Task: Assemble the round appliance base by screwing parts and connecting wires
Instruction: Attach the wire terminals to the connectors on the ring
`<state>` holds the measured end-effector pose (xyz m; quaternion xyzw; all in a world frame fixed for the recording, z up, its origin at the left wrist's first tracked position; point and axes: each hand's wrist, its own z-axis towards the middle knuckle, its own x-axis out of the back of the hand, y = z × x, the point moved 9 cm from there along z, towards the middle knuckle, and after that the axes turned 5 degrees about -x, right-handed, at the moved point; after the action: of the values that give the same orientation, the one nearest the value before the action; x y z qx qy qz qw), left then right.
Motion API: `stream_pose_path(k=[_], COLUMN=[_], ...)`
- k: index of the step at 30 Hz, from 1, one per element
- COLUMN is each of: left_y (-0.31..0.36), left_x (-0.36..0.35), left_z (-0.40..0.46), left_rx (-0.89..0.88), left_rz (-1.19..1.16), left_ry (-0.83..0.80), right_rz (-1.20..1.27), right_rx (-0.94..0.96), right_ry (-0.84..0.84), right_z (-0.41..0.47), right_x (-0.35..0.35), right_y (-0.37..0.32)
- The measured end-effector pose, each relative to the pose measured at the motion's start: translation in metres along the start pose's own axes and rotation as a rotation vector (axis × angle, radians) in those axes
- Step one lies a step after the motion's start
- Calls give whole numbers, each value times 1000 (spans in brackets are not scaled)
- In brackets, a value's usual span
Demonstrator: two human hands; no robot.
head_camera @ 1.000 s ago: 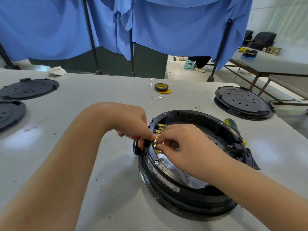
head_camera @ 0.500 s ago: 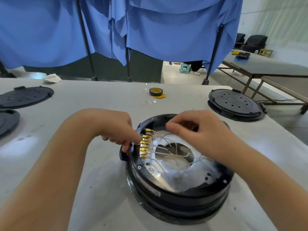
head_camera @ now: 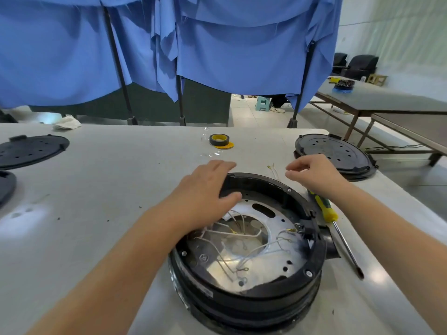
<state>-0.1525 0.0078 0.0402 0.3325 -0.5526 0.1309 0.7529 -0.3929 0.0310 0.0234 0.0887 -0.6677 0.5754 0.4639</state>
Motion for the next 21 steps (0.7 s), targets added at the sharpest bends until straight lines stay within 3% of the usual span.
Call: stream_pose_path(k=[6,21], left_y=[-3,-9], left_x=[-14,-10], left_z=[4,2], left_rx=[-31,11], left_rz=[175,164], left_ry=[-53,-57], right_rz=[-244,-402], right_rx=[-45,-134], right_ry=[-54,-112], right_z=[28,35], right_x=[-28,-46], right_y=[0,1])
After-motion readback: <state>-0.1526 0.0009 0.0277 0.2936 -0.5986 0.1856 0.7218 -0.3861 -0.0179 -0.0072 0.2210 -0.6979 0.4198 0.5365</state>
